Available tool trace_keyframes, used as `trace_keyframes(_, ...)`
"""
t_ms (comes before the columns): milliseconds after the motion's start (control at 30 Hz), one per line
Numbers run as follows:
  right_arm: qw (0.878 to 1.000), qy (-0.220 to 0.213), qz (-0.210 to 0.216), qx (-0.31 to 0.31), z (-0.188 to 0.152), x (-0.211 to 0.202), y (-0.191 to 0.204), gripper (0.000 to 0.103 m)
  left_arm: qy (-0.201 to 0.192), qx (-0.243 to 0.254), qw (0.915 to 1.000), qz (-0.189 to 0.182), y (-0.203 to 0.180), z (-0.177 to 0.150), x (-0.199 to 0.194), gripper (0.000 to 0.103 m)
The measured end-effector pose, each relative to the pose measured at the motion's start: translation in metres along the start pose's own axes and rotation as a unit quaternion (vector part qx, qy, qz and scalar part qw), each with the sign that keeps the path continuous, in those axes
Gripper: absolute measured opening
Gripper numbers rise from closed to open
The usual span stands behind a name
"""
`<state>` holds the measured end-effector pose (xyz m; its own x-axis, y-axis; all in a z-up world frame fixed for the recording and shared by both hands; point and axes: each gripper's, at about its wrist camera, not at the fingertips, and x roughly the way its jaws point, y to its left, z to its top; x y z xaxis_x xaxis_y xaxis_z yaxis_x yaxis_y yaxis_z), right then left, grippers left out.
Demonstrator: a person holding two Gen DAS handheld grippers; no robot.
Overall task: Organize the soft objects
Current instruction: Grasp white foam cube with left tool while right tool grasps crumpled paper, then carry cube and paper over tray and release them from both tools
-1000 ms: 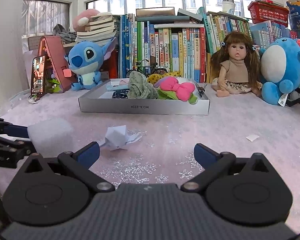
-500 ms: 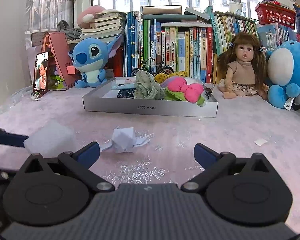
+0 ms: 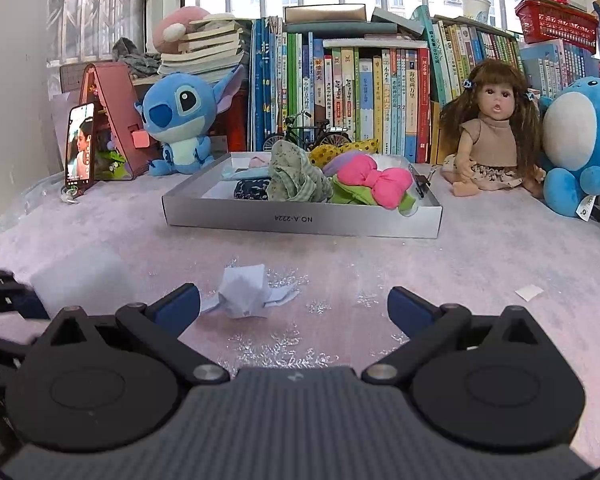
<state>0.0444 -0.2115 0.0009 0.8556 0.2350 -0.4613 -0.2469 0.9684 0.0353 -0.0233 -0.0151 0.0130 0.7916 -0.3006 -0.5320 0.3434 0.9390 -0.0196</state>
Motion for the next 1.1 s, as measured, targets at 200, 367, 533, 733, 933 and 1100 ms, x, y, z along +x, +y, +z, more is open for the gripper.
trace_keyframes(200,1.000,0.017,-0.001,-0.018,0.003,0.012,0.008,0.100,0.000,-0.008,0.9993,0.037,0.014,0.011,0.006,0.044)
trace_keyframes(367,0.999,0.032,0.007,-0.040,0.007,0.023,0.021,0.093,-0.004,-0.022,0.9989,0.041,0.023,0.019,0.012,0.044)
trace_keyframes(533,0.998,0.042,0.021,-0.046,0.012,0.030,0.028,0.083,-0.011,-0.026,0.9984,0.049,0.026,0.028,0.018,0.044)
trace_keyframes(733,0.997,0.056,0.023,-0.050,0.013,0.039,0.033,0.059,-0.003,-0.051,0.9978,0.042,0.032,0.036,0.032,0.044)
trace_keyframes(933,0.998,0.041,0.018,-0.052,0.016,0.035,0.034,0.040,-0.003,-0.055,0.9977,0.039,0.031,0.042,0.041,0.044)
trace_keyframes(1100,0.998,0.035,0.013,-0.047,0.022,0.034,0.031,0.035,-0.001,-0.067,0.9970,0.038,0.033,0.052,0.050,0.044)
